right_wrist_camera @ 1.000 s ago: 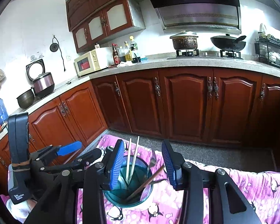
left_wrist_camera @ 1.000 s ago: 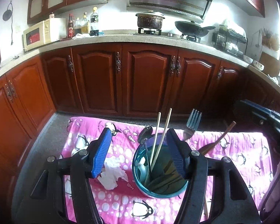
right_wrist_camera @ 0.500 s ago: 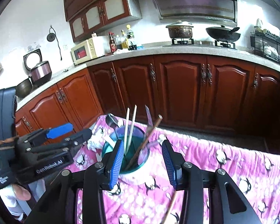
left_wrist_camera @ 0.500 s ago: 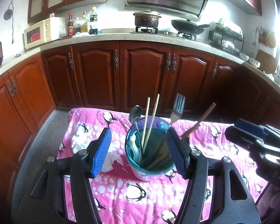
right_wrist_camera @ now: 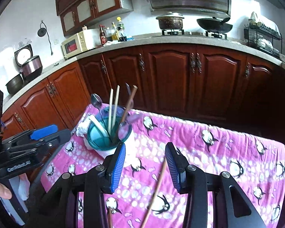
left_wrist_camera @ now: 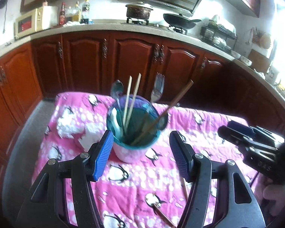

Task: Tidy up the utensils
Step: 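Move both tools back toward the remaining chopstick and spoon on the cloth, then grasp the wooden chopstick with the left tool while the right tool grasps another chopstick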

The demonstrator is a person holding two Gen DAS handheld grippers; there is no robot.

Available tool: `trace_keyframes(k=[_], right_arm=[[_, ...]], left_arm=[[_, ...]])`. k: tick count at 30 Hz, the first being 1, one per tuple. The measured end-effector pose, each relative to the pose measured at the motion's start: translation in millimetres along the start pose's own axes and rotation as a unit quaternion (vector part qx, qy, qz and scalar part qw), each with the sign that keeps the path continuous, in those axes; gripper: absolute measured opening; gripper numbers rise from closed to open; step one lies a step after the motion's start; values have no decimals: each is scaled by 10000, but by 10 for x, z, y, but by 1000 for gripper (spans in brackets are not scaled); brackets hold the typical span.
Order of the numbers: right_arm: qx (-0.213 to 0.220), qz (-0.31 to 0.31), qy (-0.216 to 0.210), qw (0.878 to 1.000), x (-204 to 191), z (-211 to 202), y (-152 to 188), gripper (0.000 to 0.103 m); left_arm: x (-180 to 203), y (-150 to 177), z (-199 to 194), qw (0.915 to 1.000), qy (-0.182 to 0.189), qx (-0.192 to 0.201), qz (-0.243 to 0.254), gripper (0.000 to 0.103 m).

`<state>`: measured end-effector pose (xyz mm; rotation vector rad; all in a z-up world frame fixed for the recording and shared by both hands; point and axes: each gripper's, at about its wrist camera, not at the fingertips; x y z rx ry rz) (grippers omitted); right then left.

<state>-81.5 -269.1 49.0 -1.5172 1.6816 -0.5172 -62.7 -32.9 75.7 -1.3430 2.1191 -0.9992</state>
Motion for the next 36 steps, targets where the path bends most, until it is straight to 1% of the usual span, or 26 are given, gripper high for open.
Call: trace_keyframes(k=[4, 8, 11, 16, 20, 22, 24, 27, 31, 33, 34, 36], right_arm=[[-106, 39, 104, 9999, 123, 10, 83, 41], [-261, 103, 136, 9995, 280, 40, 176, 42], [-499, 237, 121, 9984, 474, 120, 285, 44], [-954, 792, -94, 9922, 833, 319, 516, 44], [-1215, 1093, -333, 9860, 995, 518, 651, 44], [-1317, 1186, -455, 9831, 1013, 605, 688, 44], [-1387, 1201, -490, 9818, 1007, 672, 709, 44], [-1480, 1117, -543, 9812, 972, 754, 710, 44], [-1636, 975, -602, 9799, 925, 908, 713, 44], [-1698, 935, -609, 9791, 910, 1002, 711, 44], [-1742, 913, -607, 9786, 902, 1059, 704, 42], [-1817, 869, -611, 9776, 879, 1163, 679, 41]], left_arm=[[42, 97, 57, 9993, 308, -197, -17, 61], [51, 249, 151, 9970, 607, -473, -100, 61], [60, 393, 230, 9942, 789, -727, -68, 61], [66, 712, 461, 9860, 1034, -1305, -130, 61], [106, 944, 655, 9775, 1226, -1706, -200, 61], [112, 1013, 739, 9740, 1292, -1841, -255, 61], [128, 1076, 786, 9705, 1417, -1933, -276, 61], [195, 1141, 801, 9656, 1573, -2063, -187, 61], [315, 1214, 848, 9622, 1585, -2201, -266, 60], [387, 1242, 897, 9599, 1547, -2322, -267, 53], [420, 1255, 920, 9593, 1510, -2372, -245, 48], [463, 1274, 975, 9585, 1435, -2449, -263, 45]])
Point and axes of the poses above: each gripper's, at about its wrist camera, not at the fingertips, and z roughly the way its jaws point, x to its right, y to its underside, and after that the axes turned 12 degrees about z, right-handed
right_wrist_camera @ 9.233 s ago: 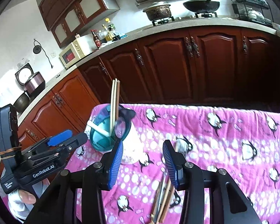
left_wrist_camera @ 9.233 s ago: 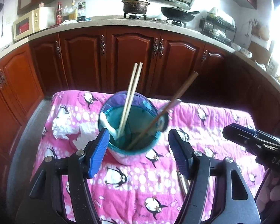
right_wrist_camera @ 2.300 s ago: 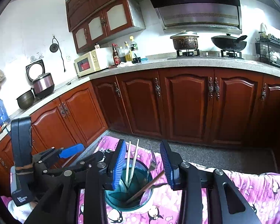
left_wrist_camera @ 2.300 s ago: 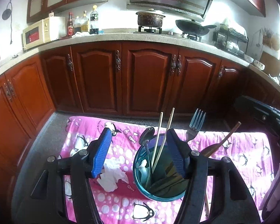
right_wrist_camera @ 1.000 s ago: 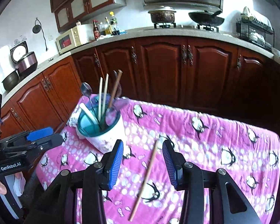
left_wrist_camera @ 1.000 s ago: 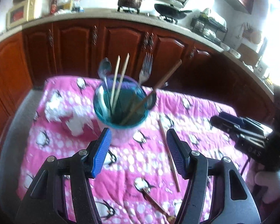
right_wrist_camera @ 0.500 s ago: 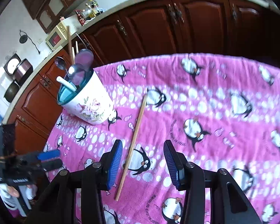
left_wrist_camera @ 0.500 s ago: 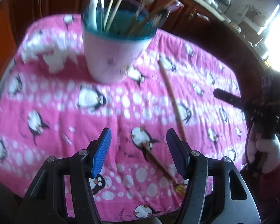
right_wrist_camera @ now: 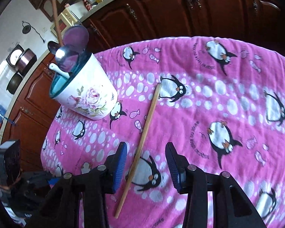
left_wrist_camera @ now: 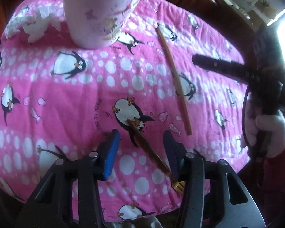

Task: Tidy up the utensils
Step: 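Grasp the wooden chopstick with the left tool while the right tool grasps another chopstick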

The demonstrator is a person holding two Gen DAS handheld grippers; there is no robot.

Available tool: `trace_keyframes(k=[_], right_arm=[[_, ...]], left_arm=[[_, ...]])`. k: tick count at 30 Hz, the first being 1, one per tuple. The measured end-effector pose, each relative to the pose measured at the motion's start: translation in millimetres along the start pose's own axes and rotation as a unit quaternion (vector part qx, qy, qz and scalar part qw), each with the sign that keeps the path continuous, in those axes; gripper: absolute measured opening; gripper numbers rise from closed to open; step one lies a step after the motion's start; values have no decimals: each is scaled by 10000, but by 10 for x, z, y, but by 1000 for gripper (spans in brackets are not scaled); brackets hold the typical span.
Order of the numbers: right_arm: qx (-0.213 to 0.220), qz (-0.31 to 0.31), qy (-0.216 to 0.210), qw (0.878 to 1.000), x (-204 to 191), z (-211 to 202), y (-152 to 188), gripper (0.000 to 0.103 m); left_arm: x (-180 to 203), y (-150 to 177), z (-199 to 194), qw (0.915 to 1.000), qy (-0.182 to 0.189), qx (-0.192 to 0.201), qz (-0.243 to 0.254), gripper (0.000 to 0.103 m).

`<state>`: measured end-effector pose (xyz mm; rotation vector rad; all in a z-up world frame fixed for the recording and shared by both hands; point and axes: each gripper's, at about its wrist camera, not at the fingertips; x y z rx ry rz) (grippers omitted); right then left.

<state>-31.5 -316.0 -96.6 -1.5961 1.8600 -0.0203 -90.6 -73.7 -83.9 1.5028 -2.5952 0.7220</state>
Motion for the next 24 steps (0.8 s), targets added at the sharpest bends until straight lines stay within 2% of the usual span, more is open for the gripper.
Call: trace_keyframes(k=[4, 8, 11, 15, 17, 18, 19, 20, 24], right_arm=[[-84, 5, -32, 10000, -5, 143, -152, 40], [-106, 204, -40, 9997, 22, 264, -387, 40], [-178, 338, -83, 9992, 10, 397, -571, 40], [-352, 352, 245, 9985, -39, 675, -771, 38], [-374, 295, 400, 9981, -66, 801, -833, 27], [-290, 171, 534, 9980, -105, 836, -858, 23], [-287, 87, 627, 9976, -126, 855, -869, 14], [-285, 33, 685, 9972, -144, 858, -876, 11], [-86, 13, 453, 9989, -159, 615, -811, 10]], left_arm=[[-16, -75, 87, 9998, -91, -69, -149, 41], [-15, -116, 134, 9995, -192, -197, -137, 30], [-8, -132, 172, 9992, -229, -297, -111, 26], [-37, -157, 202, 9990, -136, -365, -209, 20], [-30, -155, 212, 9990, -172, -366, -163, 14], [-17, -149, 221, 9991, -204, -356, -92, 14], [-4, -151, 229, 9992, -208, -327, -38, 14], [15, -156, 247, 9994, -189, -286, 21, 14], [-19, -149, 185, 9999, 110, -62, 7, 11]])
Point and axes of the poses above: each gripper's, at about its wrist camera, not at the fingertips, and z roughly the way its jaws point, x to its right, y to its underside, and after that the axes turned 12 degrees about z, right-handed
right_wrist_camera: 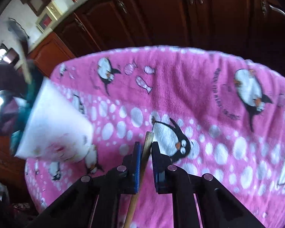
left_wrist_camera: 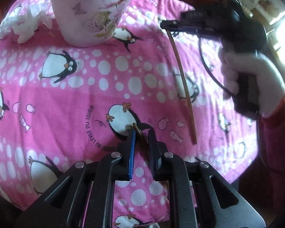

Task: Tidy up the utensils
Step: 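Grasp the wooden chopstick with the left tool while the right tool grasps another chopstick, then lift the chopsticks and carry them over the holder with both tools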

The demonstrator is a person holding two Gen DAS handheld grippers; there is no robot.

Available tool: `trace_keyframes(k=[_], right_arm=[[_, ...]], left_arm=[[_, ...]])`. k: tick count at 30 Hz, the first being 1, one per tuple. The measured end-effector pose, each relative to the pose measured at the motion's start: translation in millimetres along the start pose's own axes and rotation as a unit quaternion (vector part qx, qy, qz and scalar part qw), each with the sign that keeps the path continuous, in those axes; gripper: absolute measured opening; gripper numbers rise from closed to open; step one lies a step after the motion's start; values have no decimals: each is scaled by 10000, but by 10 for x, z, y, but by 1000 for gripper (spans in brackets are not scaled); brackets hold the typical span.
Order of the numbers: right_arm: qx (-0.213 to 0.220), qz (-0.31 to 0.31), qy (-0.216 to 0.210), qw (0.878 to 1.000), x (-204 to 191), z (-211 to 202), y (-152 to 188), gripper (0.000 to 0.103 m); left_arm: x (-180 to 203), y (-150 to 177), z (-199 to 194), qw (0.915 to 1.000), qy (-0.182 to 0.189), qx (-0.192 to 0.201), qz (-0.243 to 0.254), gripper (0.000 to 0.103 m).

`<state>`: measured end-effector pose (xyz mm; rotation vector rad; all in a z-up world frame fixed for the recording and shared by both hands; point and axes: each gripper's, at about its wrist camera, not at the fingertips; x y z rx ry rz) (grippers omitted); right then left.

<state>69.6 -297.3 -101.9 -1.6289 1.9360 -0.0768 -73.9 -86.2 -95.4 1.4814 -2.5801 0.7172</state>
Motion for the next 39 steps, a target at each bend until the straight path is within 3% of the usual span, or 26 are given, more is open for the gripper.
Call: trace_keyframes(k=[10, 21, 27, 39], right_arm=[[1042, -193, -855, 9907, -134, -1205, 416, 9], [1585, -564, -1102, 9796, -388, -1909, 748, 8], [1749, -656, -1200, 9750, -489, -2088, 734, 8], [2460, -974, -1636, 9504, -1079, -2669, 417, 8]], left_arm=[[9, -91, -502, 9968, 42, 771, 207, 6], [79, -53, -1041, 9890, -18, 1423, 400, 5], [106, -121, -1297, 9844, -65, 1713, 384, 5], [-190, -518, -2181, 9633, -561, 2608, 307, 5]])
Point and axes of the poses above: each gripper's, at about its wrist camera, not at the fingertips, and z roughly the way its jaws point, x to its right, y to its underside, and after that the axes turned 12 degrees about z, right-handed
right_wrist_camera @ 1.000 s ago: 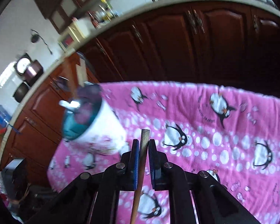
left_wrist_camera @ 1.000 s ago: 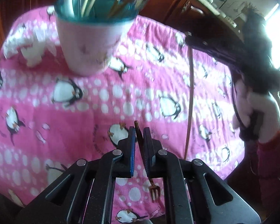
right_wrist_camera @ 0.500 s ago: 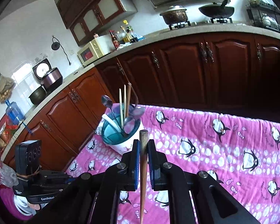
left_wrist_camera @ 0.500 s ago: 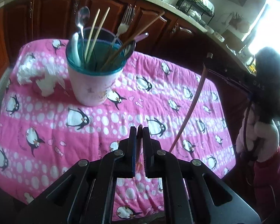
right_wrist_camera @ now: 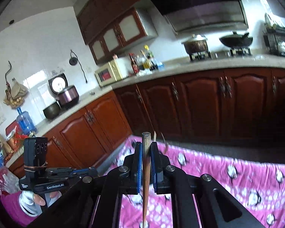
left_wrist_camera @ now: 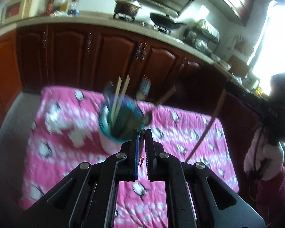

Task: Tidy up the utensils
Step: 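Lift the chopsticks and carry them over the holder with both tools, then lower the chopsticks into the holder and open both tools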

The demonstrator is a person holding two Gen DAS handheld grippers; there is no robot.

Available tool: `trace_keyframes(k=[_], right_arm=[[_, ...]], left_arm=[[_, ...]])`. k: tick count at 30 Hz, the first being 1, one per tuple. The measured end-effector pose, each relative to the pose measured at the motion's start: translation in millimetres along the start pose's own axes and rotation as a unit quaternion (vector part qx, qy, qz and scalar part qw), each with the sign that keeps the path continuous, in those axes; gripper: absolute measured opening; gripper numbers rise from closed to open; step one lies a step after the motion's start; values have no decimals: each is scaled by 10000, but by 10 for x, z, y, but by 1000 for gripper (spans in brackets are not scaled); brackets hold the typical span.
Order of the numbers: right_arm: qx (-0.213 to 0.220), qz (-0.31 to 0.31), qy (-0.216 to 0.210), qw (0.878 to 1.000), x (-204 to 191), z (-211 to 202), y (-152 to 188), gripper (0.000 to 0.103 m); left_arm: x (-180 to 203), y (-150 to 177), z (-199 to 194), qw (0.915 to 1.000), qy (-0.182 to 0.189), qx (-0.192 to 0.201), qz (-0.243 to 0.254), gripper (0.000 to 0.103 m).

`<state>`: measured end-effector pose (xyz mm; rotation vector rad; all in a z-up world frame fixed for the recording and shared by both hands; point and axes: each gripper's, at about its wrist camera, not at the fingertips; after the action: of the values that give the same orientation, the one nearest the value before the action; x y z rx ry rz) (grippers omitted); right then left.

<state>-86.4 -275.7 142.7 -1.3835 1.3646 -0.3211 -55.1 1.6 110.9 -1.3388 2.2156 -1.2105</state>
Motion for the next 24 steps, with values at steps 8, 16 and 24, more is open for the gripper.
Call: trace_keyframes(k=[8, 16, 24], right_arm=[[429, -206, 114, 9988, -396, 334, -308, 8], [531, -546, 466, 9960, -488, 841, -298, 8], [676, -563, 427, 9952, -415, 1017, -278, 8]], left_arm=[[-275, -390, 109, 9982, -539, 278, 35, 5], [-376, -412, 534, 9962, -837, -4, 233, 5], [-399, -360, 796, 9950, -937, -195, 278, 5]])
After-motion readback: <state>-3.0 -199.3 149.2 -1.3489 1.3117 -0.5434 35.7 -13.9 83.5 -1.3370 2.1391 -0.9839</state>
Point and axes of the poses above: each gripper's, at about its wrist camera, not at the fingertips, and z roughly the way its jaws point, x to its right, y to its underside, and after that the axes turned 12 degrees about z, right-handed
